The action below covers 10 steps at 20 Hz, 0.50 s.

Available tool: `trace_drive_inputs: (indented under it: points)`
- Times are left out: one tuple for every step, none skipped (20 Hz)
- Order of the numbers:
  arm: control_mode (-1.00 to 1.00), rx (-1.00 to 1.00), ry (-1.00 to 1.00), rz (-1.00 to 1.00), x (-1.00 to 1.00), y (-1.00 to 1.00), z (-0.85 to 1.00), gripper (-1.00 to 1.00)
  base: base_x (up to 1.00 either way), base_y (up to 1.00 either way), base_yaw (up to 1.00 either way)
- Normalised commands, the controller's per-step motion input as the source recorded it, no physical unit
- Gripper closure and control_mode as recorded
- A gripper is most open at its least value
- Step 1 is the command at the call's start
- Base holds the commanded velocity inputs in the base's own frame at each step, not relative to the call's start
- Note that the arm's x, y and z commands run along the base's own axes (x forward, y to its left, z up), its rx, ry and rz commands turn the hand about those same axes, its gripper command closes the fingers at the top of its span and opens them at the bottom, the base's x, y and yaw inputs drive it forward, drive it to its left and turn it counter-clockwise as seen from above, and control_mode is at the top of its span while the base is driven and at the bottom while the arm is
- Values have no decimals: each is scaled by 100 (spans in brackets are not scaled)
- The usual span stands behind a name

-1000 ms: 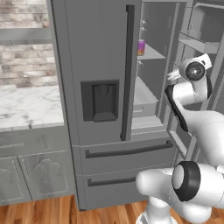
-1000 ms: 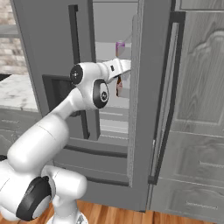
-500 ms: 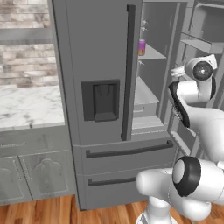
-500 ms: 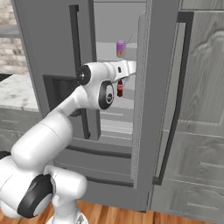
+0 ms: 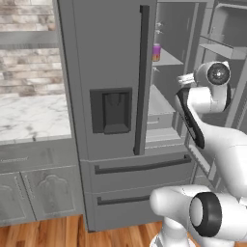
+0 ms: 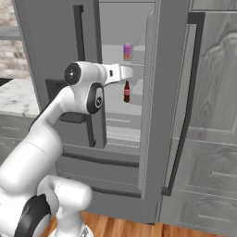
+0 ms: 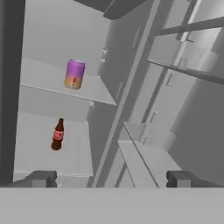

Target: Open the fridge, grab two sodas, and place both sodas inside the bowl with ice on the dining counter.

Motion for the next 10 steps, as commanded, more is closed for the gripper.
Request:
trace_drive_inputs:
  points:
    - [-100, 14, 10, 13, 0, 86, 0, -100, 0, 0, 0]
    - [-100, 15, 10, 13, 0, 81, 0, -100, 0, 0, 0]
    - [-100, 15, 8, 14, 0, 75, -4, -100, 0, 0, 0]
    - [-100, 17, 5, 14, 0, 63, -14, -100, 0, 0, 0]
    - [-100, 18, 5, 16, 0, 50, -16, -100, 0, 0, 0]
    - [-100, 19, 4, 16, 0, 45, -18, -100, 0, 0, 0]
    - [-100, 20, 2, 16, 0, 41, -18, -100, 0, 0, 0]
    - [-100, 20, 0, 15, 0, 39, -18, -100, 0, 0, 0]
    - [-100, 21, 0, 13, 0, 34, -17, -100, 0, 0, 0]
    - [-100, 22, 0, 10, 0, 29, -17, -100, 0, 0, 0]
